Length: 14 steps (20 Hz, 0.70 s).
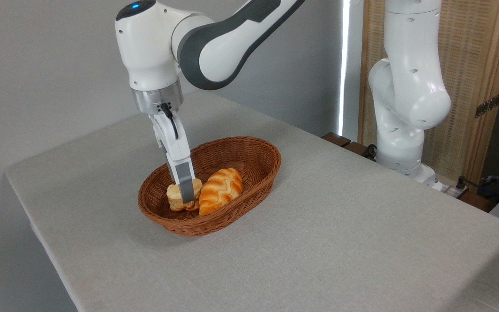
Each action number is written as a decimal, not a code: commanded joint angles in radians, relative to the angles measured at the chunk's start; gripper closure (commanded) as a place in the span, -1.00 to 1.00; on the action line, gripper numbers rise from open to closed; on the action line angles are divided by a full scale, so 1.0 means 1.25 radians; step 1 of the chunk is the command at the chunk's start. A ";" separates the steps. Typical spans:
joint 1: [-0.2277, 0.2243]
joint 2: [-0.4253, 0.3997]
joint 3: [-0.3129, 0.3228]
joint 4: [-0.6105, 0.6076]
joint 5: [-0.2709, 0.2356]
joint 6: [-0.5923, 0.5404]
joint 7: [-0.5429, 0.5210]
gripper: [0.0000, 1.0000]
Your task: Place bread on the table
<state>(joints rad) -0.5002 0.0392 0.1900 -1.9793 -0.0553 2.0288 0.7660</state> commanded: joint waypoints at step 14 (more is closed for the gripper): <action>-0.007 0.010 0.009 -0.007 0.044 0.008 0.013 0.04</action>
<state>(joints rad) -0.5015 0.0606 0.1899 -1.9797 -0.0180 2.0289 0.7728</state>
